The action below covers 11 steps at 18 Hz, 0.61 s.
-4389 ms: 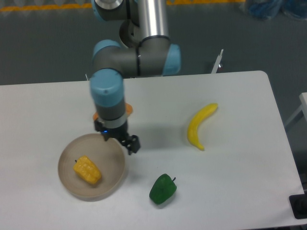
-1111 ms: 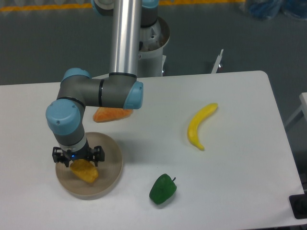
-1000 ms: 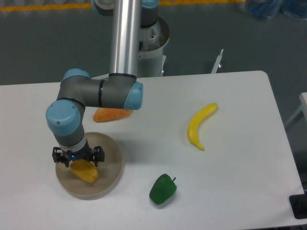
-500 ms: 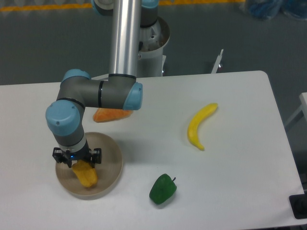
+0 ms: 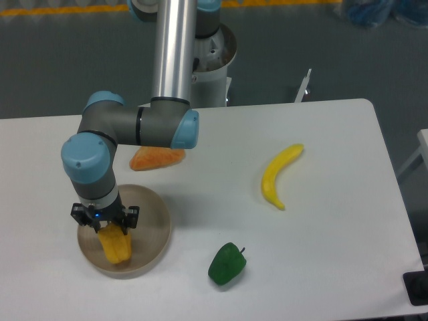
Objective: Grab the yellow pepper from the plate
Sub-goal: 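Lift the yellow pepper off the plate and carry it beside the banana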
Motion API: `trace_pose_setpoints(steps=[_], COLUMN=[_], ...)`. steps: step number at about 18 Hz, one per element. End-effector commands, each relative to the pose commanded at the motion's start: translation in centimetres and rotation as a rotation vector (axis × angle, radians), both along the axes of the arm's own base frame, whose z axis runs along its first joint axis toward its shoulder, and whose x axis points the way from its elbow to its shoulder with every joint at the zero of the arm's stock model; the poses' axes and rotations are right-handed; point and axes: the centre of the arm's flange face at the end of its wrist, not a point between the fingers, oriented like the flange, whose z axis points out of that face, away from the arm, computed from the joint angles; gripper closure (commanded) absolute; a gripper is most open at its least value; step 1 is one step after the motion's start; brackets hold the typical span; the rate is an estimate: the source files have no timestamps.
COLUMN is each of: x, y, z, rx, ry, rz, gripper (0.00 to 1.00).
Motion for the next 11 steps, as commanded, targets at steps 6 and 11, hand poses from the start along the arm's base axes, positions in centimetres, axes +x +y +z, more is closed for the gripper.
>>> trace_pose_setpoints(steps=[6, 11], x=[-5.5, -11.0], y=[-2.3, -3.8], z=[6.9, 8.1], rx=[0.053, 0.045], ry=[0.156, 0.196], rz=[-0.095, -0.166], gripper=[0.59, 0.61])
